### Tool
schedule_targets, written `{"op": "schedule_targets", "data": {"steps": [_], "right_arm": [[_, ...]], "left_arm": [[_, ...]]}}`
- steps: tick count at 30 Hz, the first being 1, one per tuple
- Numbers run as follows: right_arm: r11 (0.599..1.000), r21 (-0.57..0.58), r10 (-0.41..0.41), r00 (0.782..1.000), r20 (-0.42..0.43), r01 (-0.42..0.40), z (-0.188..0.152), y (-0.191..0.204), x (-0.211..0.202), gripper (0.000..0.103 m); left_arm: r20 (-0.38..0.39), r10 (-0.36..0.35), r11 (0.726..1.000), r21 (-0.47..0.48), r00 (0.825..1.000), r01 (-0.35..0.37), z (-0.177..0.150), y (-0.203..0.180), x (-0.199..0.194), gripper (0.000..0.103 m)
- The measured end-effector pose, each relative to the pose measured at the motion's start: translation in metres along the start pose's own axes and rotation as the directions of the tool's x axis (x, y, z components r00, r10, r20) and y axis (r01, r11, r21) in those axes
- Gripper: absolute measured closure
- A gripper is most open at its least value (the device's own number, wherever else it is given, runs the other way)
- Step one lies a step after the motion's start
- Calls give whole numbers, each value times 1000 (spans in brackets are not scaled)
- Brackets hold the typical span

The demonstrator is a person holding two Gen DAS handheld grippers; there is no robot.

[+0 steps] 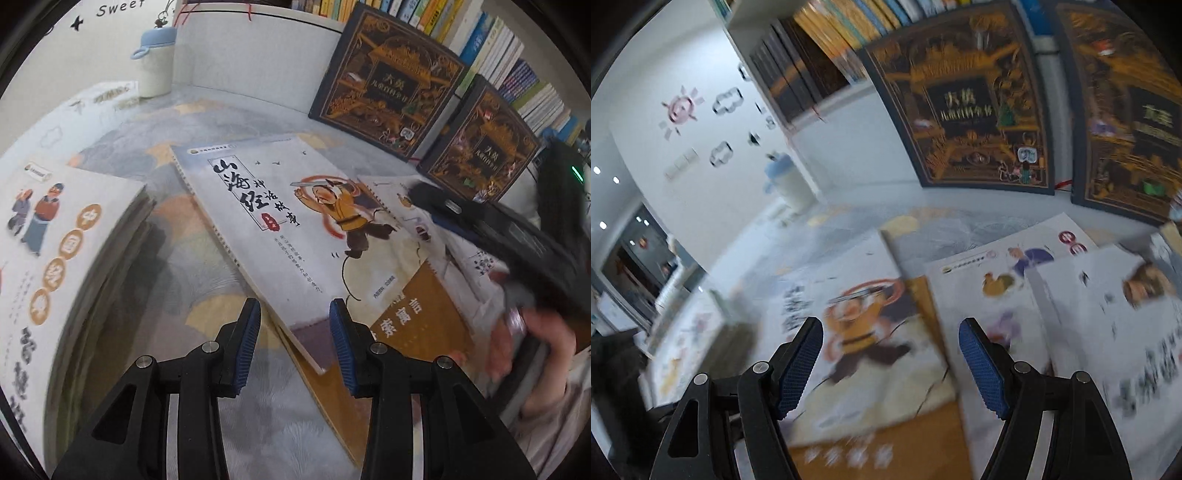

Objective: Organize books

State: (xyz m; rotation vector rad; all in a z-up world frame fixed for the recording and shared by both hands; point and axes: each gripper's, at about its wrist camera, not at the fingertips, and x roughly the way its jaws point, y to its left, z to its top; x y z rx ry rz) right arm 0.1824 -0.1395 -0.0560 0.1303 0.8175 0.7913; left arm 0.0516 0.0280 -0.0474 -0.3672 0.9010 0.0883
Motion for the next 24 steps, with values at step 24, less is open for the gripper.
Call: {"op": "schedule_targets", "data": {"steps": [24], "right_arm": [[989, 26, 150, 976, -155, -148, -23, 6, 15, 23]], "left_arm": [[-59, -30, 996, 86, 998, 35, 2, 14, 3, 66]]}}
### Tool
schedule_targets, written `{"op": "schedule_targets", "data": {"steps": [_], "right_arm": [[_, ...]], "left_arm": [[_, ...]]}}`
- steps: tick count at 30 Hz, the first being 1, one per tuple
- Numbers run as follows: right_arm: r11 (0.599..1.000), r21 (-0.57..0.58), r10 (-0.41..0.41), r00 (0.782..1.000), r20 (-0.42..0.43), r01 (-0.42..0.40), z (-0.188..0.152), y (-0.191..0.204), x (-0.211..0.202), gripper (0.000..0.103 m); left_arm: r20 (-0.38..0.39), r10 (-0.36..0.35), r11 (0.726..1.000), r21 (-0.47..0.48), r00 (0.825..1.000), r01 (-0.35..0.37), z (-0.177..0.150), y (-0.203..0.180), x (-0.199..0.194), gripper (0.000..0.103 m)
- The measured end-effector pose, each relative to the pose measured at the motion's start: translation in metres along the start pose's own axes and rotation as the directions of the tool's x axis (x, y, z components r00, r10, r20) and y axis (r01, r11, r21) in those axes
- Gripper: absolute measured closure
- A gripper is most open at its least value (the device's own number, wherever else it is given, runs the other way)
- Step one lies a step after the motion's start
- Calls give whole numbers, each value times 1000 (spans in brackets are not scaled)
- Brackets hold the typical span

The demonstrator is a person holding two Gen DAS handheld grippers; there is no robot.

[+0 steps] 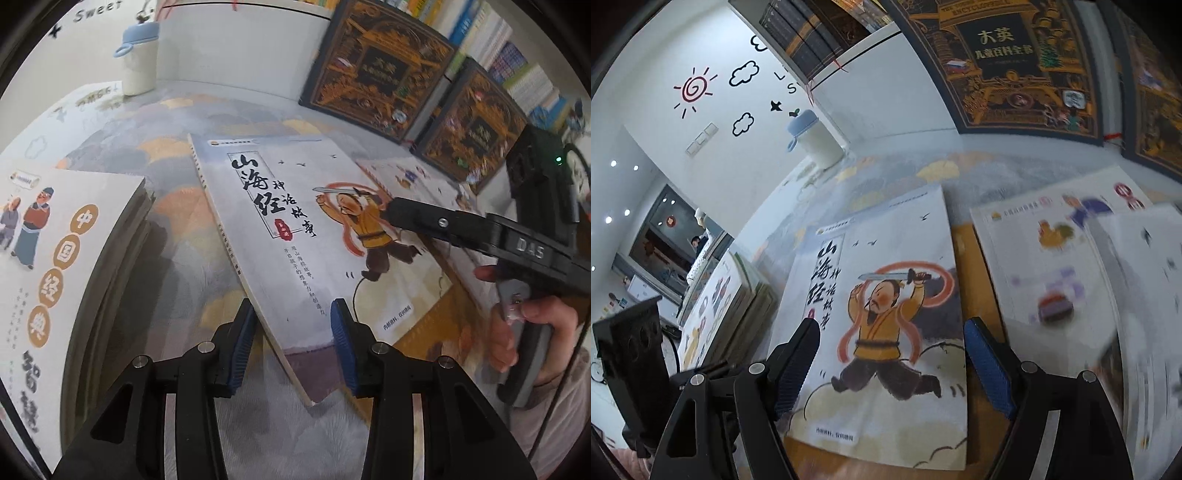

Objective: Organize books

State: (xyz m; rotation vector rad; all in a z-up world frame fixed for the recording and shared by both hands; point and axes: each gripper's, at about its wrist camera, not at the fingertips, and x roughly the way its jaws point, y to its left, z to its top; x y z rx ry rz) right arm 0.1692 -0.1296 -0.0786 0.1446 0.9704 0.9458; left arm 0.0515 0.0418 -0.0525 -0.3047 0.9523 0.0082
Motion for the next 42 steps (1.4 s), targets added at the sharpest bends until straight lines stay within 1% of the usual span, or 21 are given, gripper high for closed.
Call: {"op": "schedule_targets", "data": {"steps": [4, 7, 9, 12, 16, 17, 19, 20, 21, 23, 24, 26, 28, 30, 31, 33, 34, 35, 36, 40, 42], "right_arm": [[1000, 10, -22, 1000, -21, 22, -29, 9, -21, 21], [999, 38, -24, 999, -33, 25, -55, 14, -39, 21], [998, 56, -21, 999, -43, 24, -74, 18, -51, 21], [997, 80, -13, 998, -61, 18, -105, 31, -68, 21], [997, 60, -30, 993, -116, 37, -156, 61, -84, 21], [998, 42, -32, 989, -145, 39, -170, 71, -87, 21], [1000, 23, -16, 984, -179, 21, -192, 86, -91, 21], [1000, 21, -7, 982, -187, 11, -202, 92, -94, 21], [1000, 27, 12, 979, -203, -7, -215, 100, -97, 21], [999, 30, 40, 975, -219, -34, -227, 107, -100, 21], [999, 29, 51, 972, -228, -46, -229, 107, -100, 21], [996, 49, 81, 973, -215, -72, -231, 99, -100, 22], [982, 127, 159, 971, -180, -137, -225, 79, -98, 26], [969, 161, 213, 963, -164, -187, -224, 64, -98, 30], [961, 178, 241, 959, -152, -213, -221, 56, -96, 34], [948, 217, 266, 955, -134, -234, -217, 43, -93, 43], [946, 228, 266, 955, -131, -232, -215, 38, -94, 51], [944, 236, 266, 955, -131, -231, -214, 34, -94, 54], [941, 241, 273, 953, -133, -236, -216, 33, -93, 55], [943, 234, 273, 952, -141, -236, -216, 31, -97, 57], [950, 212, 264, 954, -141, -231, -213, 38, -93, 57]], "left_arm": [[-29, -3, 998, 64, 1000, 4, -16, -11, -9, 66], [-46, -36, 995, 87, 998, 40, -33, -14, -18, 66], [-66, -69, 992, 97, 995, 76, -46, -14, -26, 66], [-94, -101, 986, 122, 990, 112, -66, -13, -38, 66], [-147, -156, 968, 174, 977, 181, -99, -9, -60, 66], [-164, -163, 960, 203, 973, 195, -110, -8, -66, 66], [-188, -164, 947, 243, 968, 208, -125, -6, -77, 66], [-208, -170, 941, 255, 963, 221, -134, -4, -85, 66], [-226, -181, 939, 250, 957, 237, -138, -2, -89, 66], [-260, -221, 933, 226, 940, 282, -143, 6, -94, 66], [-265, -233, 931, 217, 936, 293, -142, 10, -92, 66], [-268, -261, 932, 180, 927, 314, -137, 16, -86, 66], [-279, -291, 929, 145, 915, 339, -131, 18, -80, 66], [-276, -316, 929, 105, 908, 356, -127, 22, -74, 66], [-277, -325, 928, 89, 904, 361, -125, 24, -73, 66], [-275, -320, 929, 99, 907, 357, -122, 22, -70, 66], [-270, -314, 930, 105, 910, 352, -122, 22, -69, 69], [-265, -305, 933, 109, 915, 342, -120, 23, -68, 73], [-263, -296, 936, 112, 918, 334, -119, 23, -66, 75], [-266, -300, 938, 94, 916, 335, -114, 26, -63, 76], [-259, -278, 939, 128, 925, 319, -115, 23, -64, 76]]}}
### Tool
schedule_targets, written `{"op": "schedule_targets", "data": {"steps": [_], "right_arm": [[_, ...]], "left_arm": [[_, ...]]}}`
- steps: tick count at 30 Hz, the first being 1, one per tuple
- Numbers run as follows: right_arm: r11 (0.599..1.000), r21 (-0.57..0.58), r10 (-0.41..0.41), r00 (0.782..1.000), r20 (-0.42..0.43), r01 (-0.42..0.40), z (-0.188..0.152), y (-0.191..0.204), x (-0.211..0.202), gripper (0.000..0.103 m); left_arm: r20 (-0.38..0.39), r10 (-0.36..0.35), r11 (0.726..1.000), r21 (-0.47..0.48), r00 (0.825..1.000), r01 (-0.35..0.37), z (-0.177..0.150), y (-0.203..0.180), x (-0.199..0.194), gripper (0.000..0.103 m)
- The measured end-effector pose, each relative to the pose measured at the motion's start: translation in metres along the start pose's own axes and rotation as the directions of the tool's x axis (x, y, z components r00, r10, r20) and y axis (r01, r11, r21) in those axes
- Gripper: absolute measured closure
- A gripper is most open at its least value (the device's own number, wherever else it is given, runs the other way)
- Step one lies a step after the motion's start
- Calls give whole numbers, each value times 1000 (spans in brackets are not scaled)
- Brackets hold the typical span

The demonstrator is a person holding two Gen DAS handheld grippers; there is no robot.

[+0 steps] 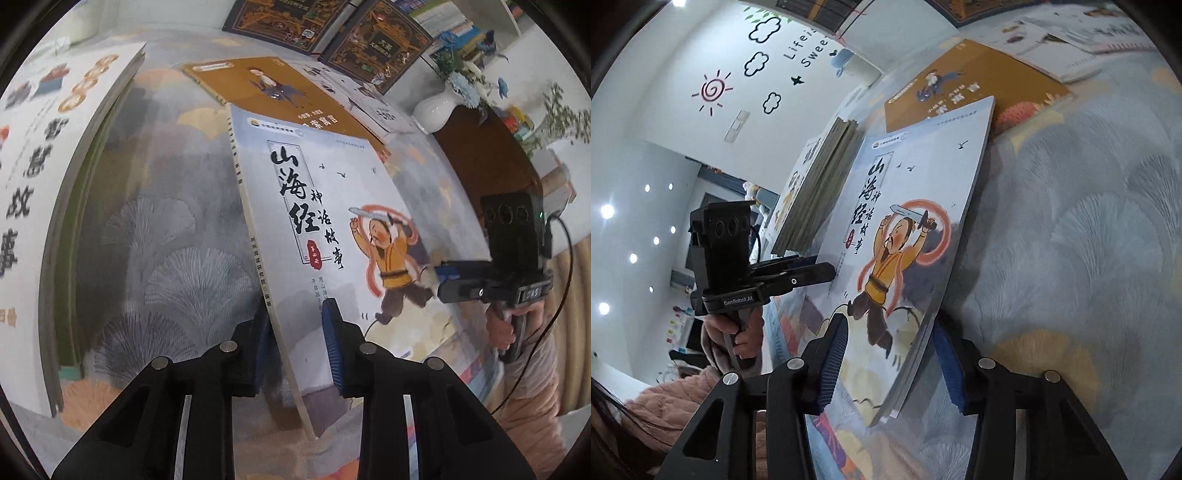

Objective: Organize books

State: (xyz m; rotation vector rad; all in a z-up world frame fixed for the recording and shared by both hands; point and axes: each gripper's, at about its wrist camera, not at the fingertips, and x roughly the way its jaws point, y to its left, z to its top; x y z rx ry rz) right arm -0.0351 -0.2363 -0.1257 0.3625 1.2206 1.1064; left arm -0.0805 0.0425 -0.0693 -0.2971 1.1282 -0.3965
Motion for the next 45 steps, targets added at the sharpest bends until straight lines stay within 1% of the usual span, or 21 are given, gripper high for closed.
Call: {"op": "schedule_targets", "data": {"steps": [5, 7, 10, 14, 17, 21, 23, 26, 28, 32, 33, 34, 35, 36, 37, 39, 41, 42, 43, 44, 45], "right_arm": [[999, 15, 31, 999, -7, -31, 15, -4, 2, 57], [1000, 1, 23, 1000, -7, -23, 18, -6, 0, 57], [1000, -23, -21, 1000, 5, 21, 23, -7, -5, 57], [997, -38, -73, 997, 27, 74, 43, -11, -7, 56], [998, -38, -52, 998, 27, 53, 65, -17, 2, 55], [998, 20, 57, 998, -16, -57, 80, -31, 6, 53], [996, 14, 92, 995, -41, -91, 74, -32, 4, 53], [996, -10, 90, 991, -100, -91, 58, -17, 7, 53], [995, -10, 100, 988, -120, -102, 43, -10, 8, 53], [999, -13, 48, 997, -54, -49, 24, 2, 7, 53], [999, -5, 40, 998, -40, -40, 24, 2, 7, 55], [1000, 10, 27, 999, -25, -27, 24, 1, 8, 65], [999, 32, 9, 1000, -8, -8, 25, -3, 9, 84], [998, 63, -7, 1000, 11, 7, 25, -8, 11, 88], [992, 122, 31, 998, 45, -37, 24, -18, 10, 92], [985, 159, 50, 996, 72, -61, 23, -23, 8, 93], [988, 149, 13, 997, 80, -25, 22, -18, 7, 92], [988, 152, -10, 996, 84, -3, 21, -14, 7, 92], [989, 141, -55, 995, 84, 43, 21, -6, 6, 91], [989, 125, -84, 993, 84, 73, 21, 0, 6, 87], [988, 92, -128, 988, 82, 120, 22, 10, 7, 87]], "left_arm": [[30, 80, 995, 60, 996, -81, 0, -10, 1, 75], [31, 66, 996, 51, 997, -67, 2, -6, 1, 75], [24, 31, 999, 37, 999, -32, 3, 0, 0, 75], [24, 42, 998, 47, 999, -43, 3, -3, 1, 75], [28, 35, 998, 45, 999, -36, 3, -2, 1, 75], [31, 26, 999, 42, 999, -27, 2, -1, 1, 75], [32, 27, 998, 48, 999, -28, 2, -1, 1, 75], [31, 16, 999, 47, 999, -18, 3, 1, 1, 75], [30, 10, 999, 47, 999, -12, 3, 2, 1, 75], [34, 4, 998, 55, 999, -6, 4, 3, 1, 75], [33, 3, 999, 51, 999, -4, 4, 4, 1, 75], [32, 3, 999, 49, 999, -5, 5, 4, 1, 75], [31, 9, 999, 49, 999, -10, 6, 3, 2, 75], [30, 14, 999, 51, 999, -16, 6, 2, 2, 75], [30, 20, 998, 51, 999, -21, 6, 1, 2, 75], [30, 25, 998, 49, 999, -26, 7, -1, 3, 75], [28, 23, 999, 32, 999, -24, 7, 0, 3, 75], [28, 17, 1000, 13, 999, -18, 8, 1, 2, 76], [30, 12, 1000, -1, 999, -12, 9, 3, 2, 77], [28, 6, 1000, -10, 1000, -6, 9, 3, 2, 77], [24, 5, 1000, -7, 1000, -5, 9, 3, 1, 77]]}}
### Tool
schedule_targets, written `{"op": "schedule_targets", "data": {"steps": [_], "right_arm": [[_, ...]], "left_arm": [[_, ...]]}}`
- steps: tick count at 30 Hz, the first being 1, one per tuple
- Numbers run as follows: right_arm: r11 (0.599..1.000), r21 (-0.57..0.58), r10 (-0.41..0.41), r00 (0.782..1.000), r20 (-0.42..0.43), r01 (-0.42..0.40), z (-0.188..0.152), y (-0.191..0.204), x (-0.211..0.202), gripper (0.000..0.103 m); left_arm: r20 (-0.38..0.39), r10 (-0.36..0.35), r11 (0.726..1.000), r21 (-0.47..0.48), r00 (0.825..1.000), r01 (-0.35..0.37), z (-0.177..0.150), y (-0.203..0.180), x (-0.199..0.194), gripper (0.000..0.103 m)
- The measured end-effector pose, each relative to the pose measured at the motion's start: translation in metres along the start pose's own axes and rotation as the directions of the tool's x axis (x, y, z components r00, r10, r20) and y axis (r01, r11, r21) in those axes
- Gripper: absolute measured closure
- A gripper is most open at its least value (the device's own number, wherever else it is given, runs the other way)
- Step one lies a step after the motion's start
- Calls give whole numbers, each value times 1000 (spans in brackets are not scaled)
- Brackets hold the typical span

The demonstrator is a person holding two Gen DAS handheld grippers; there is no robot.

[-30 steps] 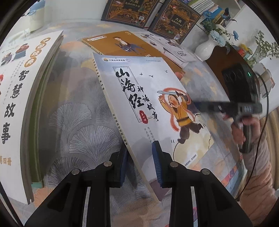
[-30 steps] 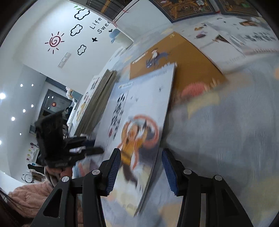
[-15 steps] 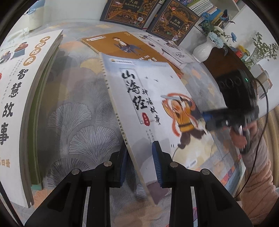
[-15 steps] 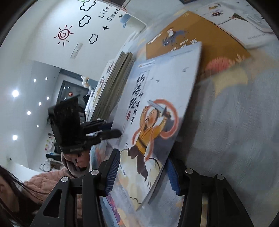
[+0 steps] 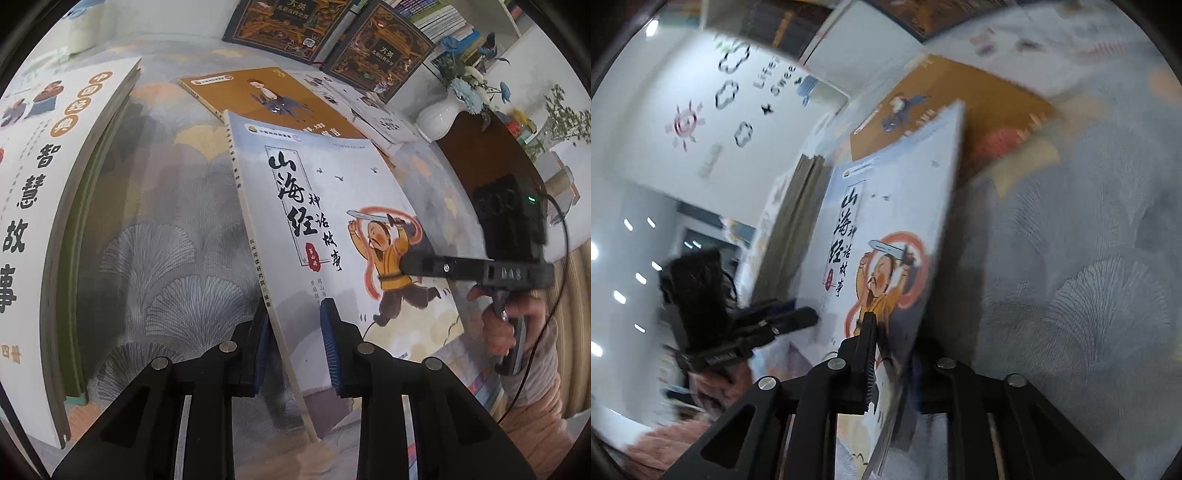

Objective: Organize books

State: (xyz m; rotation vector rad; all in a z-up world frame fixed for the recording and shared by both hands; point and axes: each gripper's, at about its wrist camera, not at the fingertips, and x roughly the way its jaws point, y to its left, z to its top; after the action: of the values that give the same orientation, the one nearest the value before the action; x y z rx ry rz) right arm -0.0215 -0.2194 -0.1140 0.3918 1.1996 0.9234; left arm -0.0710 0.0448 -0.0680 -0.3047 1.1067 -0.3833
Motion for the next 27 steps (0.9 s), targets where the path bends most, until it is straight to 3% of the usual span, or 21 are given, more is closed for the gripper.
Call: {"op": "schedule_targets", "data": {"steps": [1, 7, 16, 27], "right_arm": [[998, -42, -50, 999, 3, 50, -2, 12, -2, 85], [984, -143, -107, 994, 22, 109, -12, 45, -13, 85], [973, -190, -121, 990, 74, 133, -25, 65, -33, 85], [947, -271, -135, 979, 156, 174, -28, 98, -54, 85]], "left_arm": [[-4, -1, 1000, 4, 1000, 1, 0, -1, -1, 77], [-8, -2, 1000, 4, 1000, 2, 0, -5, -6, 77], [15, -53, 998, 20, 998, 53, 4, -13, -19, 77], [88, -25, 997, 71, 996, 19, 11, -26, -48, 77]]}}
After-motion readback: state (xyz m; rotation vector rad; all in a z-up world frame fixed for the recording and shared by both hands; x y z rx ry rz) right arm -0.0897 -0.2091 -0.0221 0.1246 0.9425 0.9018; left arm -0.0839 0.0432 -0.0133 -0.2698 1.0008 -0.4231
